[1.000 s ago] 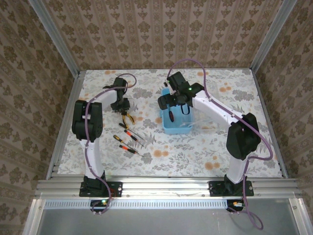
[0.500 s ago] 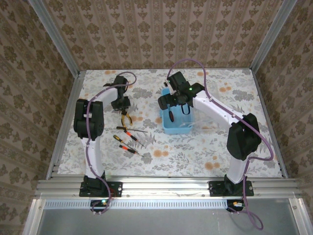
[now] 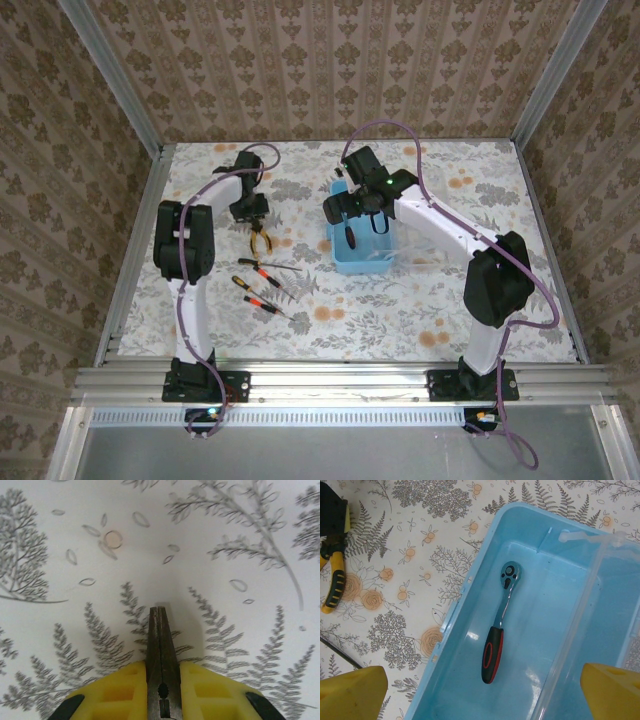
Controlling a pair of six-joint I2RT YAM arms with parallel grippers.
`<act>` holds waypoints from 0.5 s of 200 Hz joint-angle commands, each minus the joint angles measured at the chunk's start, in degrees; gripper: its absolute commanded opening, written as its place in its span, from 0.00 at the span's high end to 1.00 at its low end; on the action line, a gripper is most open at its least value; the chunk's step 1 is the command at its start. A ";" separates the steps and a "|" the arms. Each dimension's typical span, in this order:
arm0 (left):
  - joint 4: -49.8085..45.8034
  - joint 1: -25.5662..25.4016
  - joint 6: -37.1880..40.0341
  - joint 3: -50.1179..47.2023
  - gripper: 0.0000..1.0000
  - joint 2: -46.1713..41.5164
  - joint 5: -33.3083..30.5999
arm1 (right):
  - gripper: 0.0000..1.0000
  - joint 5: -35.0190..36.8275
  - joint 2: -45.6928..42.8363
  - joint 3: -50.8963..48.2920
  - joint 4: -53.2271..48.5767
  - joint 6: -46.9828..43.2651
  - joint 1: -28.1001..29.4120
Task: Pack the tool kit
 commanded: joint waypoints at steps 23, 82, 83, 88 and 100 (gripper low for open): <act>5.47 -1.71 1.44 2.76 1.00 -0.85 6.17 | 0.00 -0.14 -1.88 0.60 -0.58 -0.45 -0.37; 4.29 -2.31 2.33 2.95 1.00 -5.99 7.87 | 0.00 -4.57 -2.39 -0.18 0.98 -0.75 -0.20; 4.28 -2.32 2.37 2.95 1.00 -6.11 7.92 | 0.00 -4.72 -2.40 -0.28 1.06 -0.79 -0.20; 4.20 -2.39 2.37 2.95 1.00 -6.71 8.04 | 0.00 -5.33 -2.55 -0.37 1.33 -0.84 -0.11; 3.93 -2.57 2.53 2.95 1.00 -8.24 8.54 | 0.00 -6.52 -2.99 -0.82 2.12 -0.97 0.11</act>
